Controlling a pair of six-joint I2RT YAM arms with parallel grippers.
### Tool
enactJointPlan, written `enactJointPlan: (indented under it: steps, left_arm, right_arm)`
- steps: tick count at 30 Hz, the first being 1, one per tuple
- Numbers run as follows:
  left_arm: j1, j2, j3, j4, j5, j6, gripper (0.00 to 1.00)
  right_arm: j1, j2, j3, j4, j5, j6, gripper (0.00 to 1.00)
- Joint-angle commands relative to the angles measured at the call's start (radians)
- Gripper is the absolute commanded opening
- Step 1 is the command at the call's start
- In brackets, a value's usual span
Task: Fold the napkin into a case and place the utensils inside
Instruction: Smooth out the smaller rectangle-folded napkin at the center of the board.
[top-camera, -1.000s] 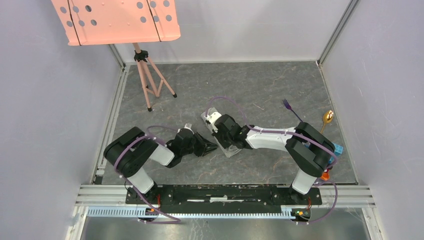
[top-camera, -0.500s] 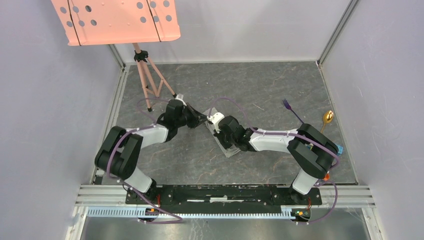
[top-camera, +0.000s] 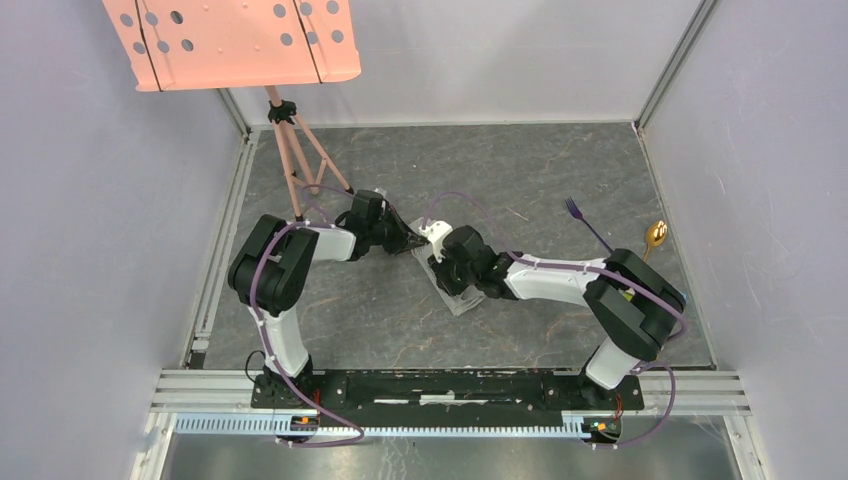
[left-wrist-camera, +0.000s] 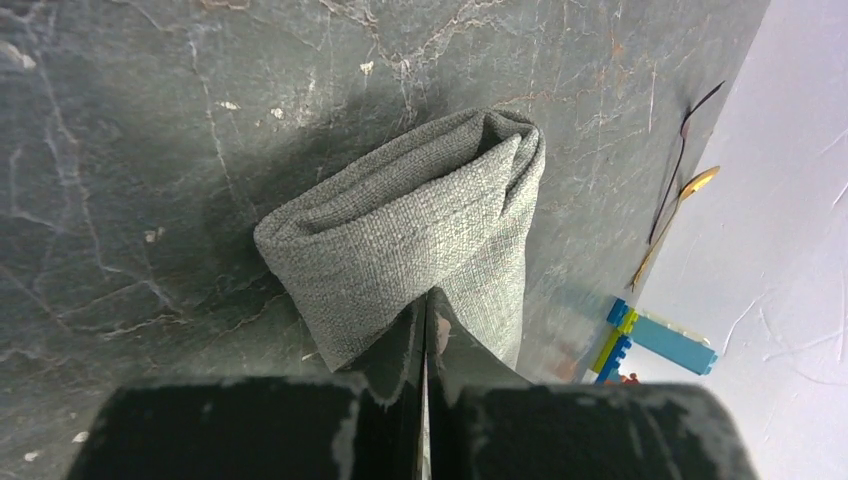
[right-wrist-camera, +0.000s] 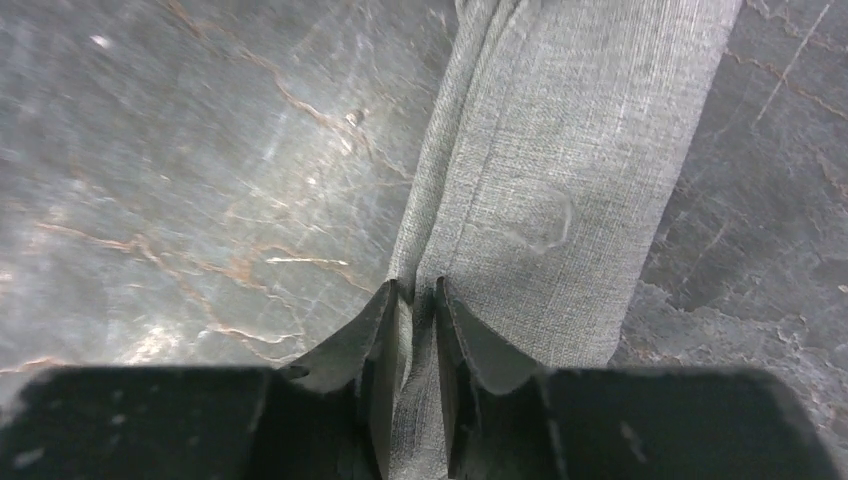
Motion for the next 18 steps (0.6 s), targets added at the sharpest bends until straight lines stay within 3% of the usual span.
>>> enactJointPlan:
  steps: [1,4,9,13,16,18]
  left_arm:
    - [0.016,0.041,0.002,-0.077,0.001,0.121,0.02]
    - [0.023,0.029,-0.015,-0.087,-0.017,0.140,0.02]
    - [0.039,0.022,-0.015,-0.102,-0.015,0.154,0.02]
    - [0.046,0.033,-0.015,-0.102,-0.014,0.152,0.02]
    - [0.052,0.049,-0.015,-0.102,-0.015,0.151,0.02]
    - [0.054,0.057,-0.010,-0.102,-0.011,0.153,0.02]
  right_arm:
    - [-0.058,-0.060,0.079,0.002,-0.173,0.047,0.32]
    - [-0.102,-0.056,0.079,0.053,-0.287,0.085,0.48]
    - [-0.146,0.009,0.045,0.107,-0.397,0.124,0.51]
    - [-0.150,0.007,-0.050,0.168,-0.446,0.163,0.47]
    - [-0.147,-0.039,-0.211,0.253,-0.469,0.208,0.35]
    - [-0.147,-0.075,-0.316,0.294,-0.445,0.214,0.35]
